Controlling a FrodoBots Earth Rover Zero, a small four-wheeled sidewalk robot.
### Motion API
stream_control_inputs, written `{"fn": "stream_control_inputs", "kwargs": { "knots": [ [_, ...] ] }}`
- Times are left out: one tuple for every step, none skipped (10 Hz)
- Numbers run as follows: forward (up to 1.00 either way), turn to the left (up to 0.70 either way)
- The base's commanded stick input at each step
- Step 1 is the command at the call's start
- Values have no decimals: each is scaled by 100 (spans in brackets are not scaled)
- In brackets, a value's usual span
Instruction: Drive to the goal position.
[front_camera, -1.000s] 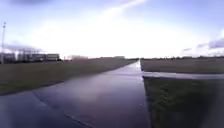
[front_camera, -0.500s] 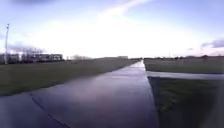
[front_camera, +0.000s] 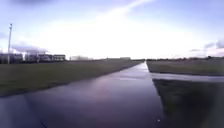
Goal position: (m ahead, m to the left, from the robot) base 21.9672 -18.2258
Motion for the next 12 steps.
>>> {"fn": "stream_control_inputs", "kwargs": {
  "knots": [
    [45,0],
    [45,0],
    [45,-9],
    [45,-27],
    [45,-27],
    [45,-27],
    [45,-27],
    [45,-27],
    [45,-27],
    [45,-27],
    [45,-27],
    [45,-27]
  ]
}}
